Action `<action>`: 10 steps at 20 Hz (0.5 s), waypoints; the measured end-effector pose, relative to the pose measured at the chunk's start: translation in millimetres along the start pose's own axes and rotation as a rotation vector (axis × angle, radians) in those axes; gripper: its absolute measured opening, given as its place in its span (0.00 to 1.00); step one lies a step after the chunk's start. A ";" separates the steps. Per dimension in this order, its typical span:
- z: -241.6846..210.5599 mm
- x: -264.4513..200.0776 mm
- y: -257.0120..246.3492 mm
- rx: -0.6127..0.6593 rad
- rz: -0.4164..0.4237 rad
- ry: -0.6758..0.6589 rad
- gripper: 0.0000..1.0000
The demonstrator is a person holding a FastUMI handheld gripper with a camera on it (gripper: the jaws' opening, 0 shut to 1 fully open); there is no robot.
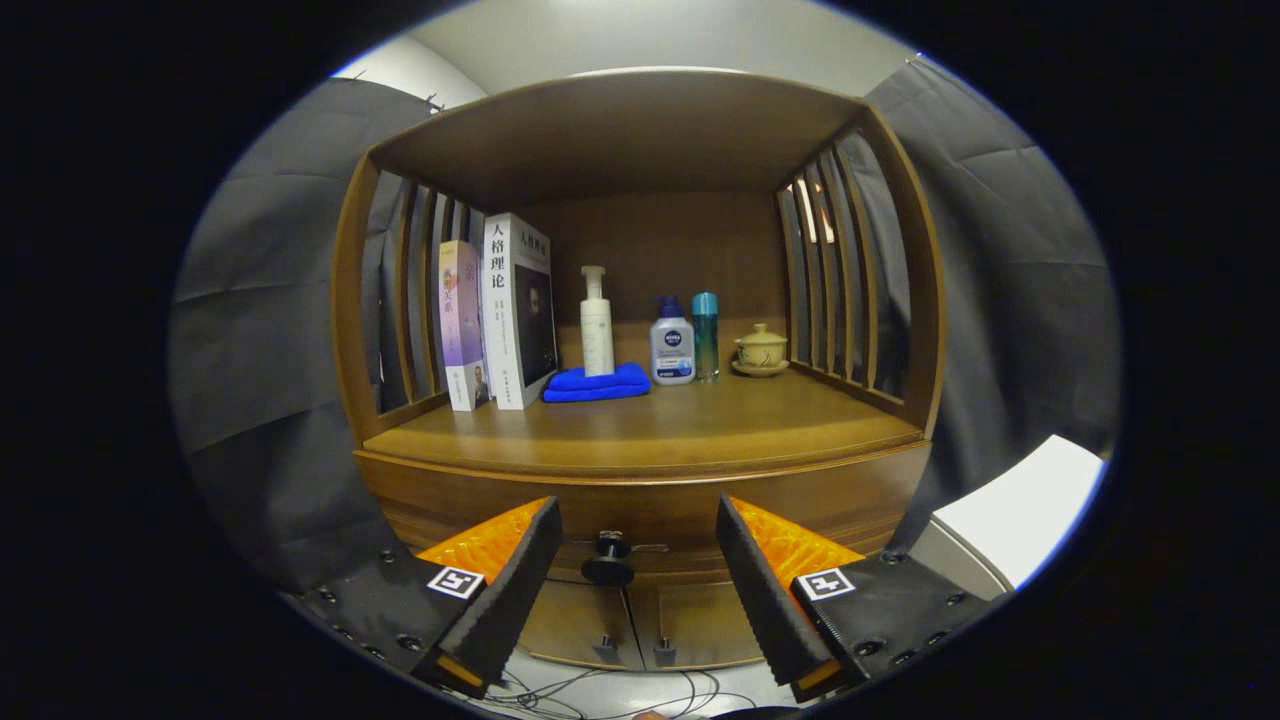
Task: Pull open the drawer, take out the items inside it, and place them on the countertop above the cabinet.
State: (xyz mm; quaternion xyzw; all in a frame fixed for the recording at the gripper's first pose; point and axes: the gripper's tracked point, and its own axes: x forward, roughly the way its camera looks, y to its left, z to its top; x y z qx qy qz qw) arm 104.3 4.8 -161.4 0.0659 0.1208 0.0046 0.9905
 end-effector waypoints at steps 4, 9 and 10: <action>-15.6 18.3 7.7 -0.032 0.002 0.024 0.98; -46.1 34.0 12.4 -0.037 -0.007 0.062 0.97; -51.0 35.6 12.4 -0.038 -0.011 0.066 0.96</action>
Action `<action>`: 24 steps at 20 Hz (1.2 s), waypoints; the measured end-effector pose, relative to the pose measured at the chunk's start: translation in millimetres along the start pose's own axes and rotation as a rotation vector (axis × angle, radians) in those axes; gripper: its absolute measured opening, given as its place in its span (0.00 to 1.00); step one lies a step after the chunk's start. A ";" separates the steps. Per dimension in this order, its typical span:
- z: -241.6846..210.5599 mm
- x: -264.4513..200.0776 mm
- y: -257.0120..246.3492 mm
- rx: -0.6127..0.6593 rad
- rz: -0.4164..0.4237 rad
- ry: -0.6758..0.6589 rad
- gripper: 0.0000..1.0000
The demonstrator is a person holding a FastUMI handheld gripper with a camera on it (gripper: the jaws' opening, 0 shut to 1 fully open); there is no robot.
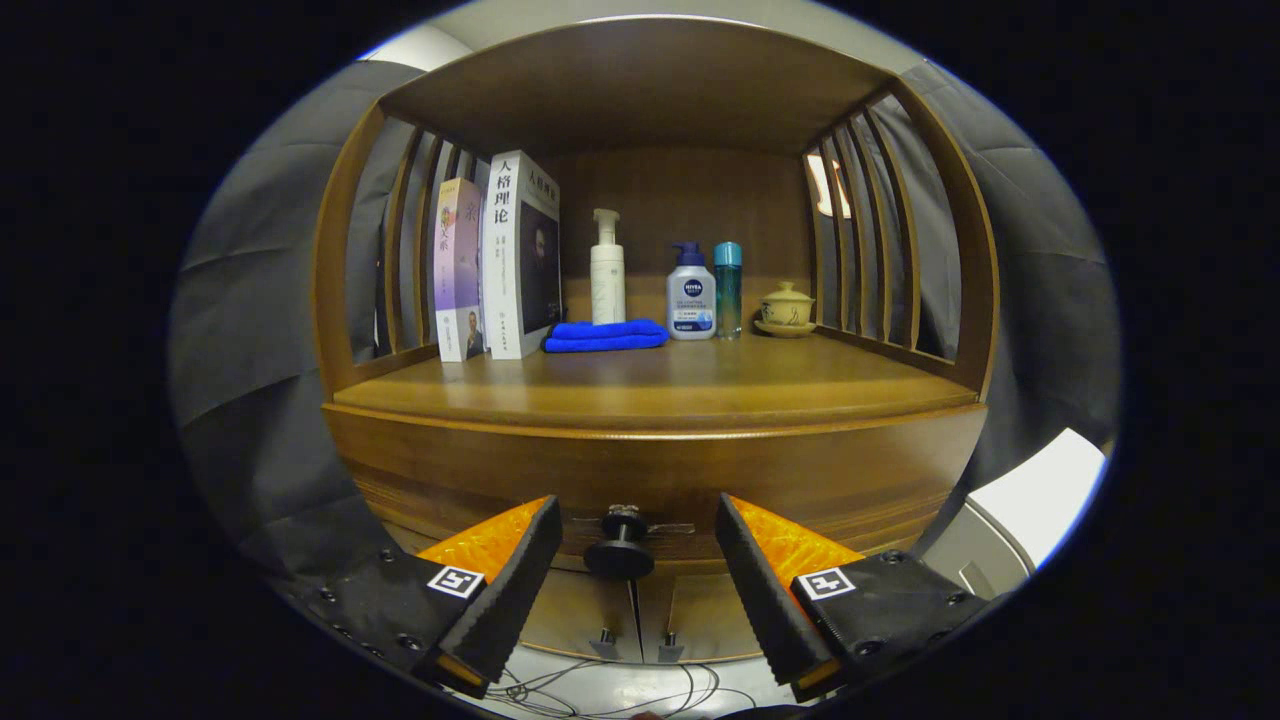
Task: Pull open the drawer, take out the items inside it, and place them on the countertop above the cabinet.
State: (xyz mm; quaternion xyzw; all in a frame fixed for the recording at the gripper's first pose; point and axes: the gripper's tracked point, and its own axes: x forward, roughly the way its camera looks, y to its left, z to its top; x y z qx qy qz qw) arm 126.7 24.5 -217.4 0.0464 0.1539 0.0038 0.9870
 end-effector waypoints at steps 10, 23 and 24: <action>-26.3 17.1 7.8 -0.035 -0.028 0.032 0.74; -29.8 22.3 11.6 -0.078 -0.003 0.055 0.24; -29.6 22.2 10.9 -0.087 -0.005 0.057 0.25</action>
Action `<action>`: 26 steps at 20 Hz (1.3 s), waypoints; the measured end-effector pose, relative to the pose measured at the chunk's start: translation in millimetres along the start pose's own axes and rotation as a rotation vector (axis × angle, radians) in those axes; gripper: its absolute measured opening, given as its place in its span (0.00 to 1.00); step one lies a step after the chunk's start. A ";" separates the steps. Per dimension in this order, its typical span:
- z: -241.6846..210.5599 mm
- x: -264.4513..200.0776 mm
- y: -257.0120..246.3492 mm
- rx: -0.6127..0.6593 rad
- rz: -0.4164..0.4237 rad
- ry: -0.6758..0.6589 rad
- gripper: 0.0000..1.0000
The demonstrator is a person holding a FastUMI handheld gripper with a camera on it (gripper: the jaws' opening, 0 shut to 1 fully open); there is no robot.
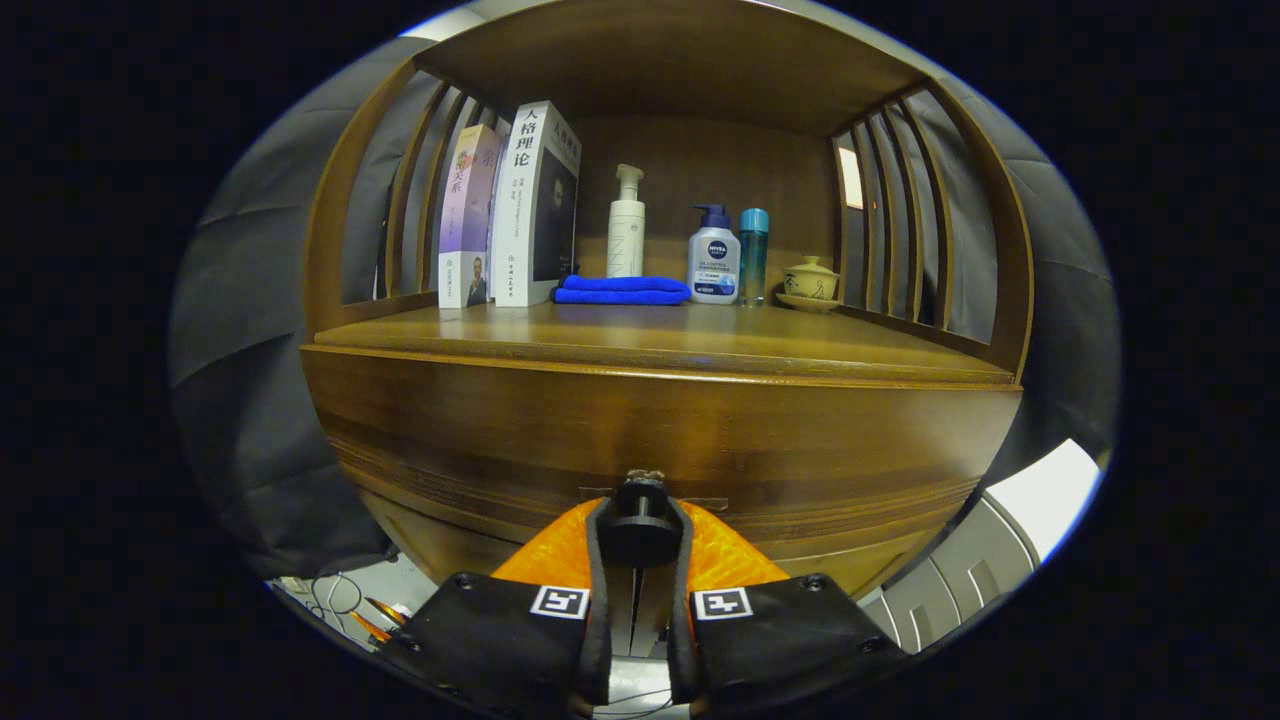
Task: Pull open the drawer, take out the items inside it, and place them on the countertop above the cabinet.
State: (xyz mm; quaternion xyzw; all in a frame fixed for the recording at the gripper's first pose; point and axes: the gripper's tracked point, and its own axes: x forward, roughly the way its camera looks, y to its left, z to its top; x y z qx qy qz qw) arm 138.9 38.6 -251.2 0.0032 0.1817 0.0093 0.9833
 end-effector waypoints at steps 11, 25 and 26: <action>-5.5 -15.7 1.1 -0.008 0.003 0.001 0.24; -18.7 -61.8 -0.6 0.006 0.024 -0.011 0.24; -19.6 -65.8 -0.7 0.006 0.027 -0.014 0.24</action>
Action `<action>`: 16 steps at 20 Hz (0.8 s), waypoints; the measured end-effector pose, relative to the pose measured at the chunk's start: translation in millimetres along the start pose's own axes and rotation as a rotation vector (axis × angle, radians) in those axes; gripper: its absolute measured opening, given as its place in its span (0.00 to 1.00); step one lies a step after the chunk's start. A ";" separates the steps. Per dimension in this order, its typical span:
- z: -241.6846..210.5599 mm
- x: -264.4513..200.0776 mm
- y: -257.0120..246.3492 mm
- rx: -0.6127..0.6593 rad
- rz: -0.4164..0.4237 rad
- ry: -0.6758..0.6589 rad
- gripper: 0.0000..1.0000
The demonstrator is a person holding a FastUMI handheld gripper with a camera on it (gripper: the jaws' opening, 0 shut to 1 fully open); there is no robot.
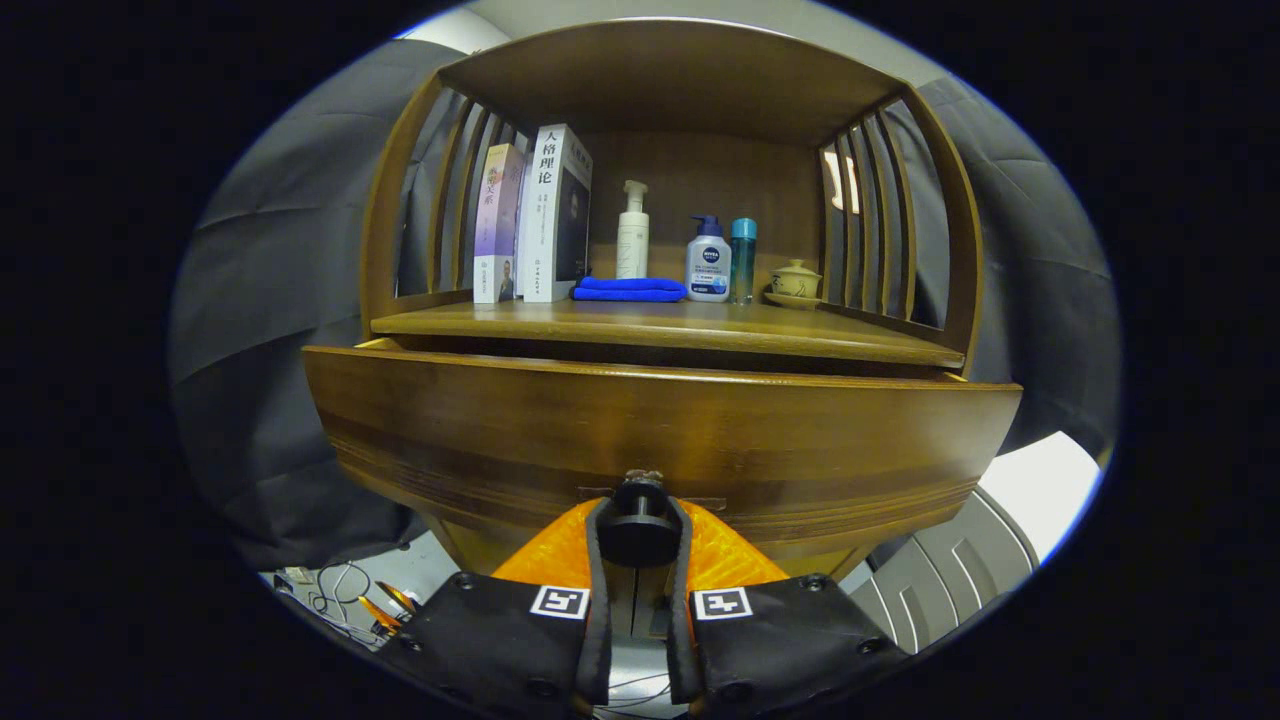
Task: Pull open the drawer, take out the items inside it, and place them on the countertop above the cabinet.
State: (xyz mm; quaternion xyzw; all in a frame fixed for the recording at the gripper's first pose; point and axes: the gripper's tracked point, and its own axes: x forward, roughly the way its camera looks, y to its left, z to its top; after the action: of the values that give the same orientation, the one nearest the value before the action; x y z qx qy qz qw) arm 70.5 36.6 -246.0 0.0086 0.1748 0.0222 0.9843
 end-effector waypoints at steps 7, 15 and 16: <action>-8.0 -22.1 1.4 -0.001 0.011 -0.002 0.24; -15.5 -44.4 3.8 0.001 0.030 -0.007 0.24; -16.1 -46.5 4.1 0.005 0.034 -0.004 0.24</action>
State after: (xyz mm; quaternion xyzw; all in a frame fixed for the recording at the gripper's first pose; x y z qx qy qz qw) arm 21.1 38.7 -245.0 0.0142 0.1728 0.0384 0.9841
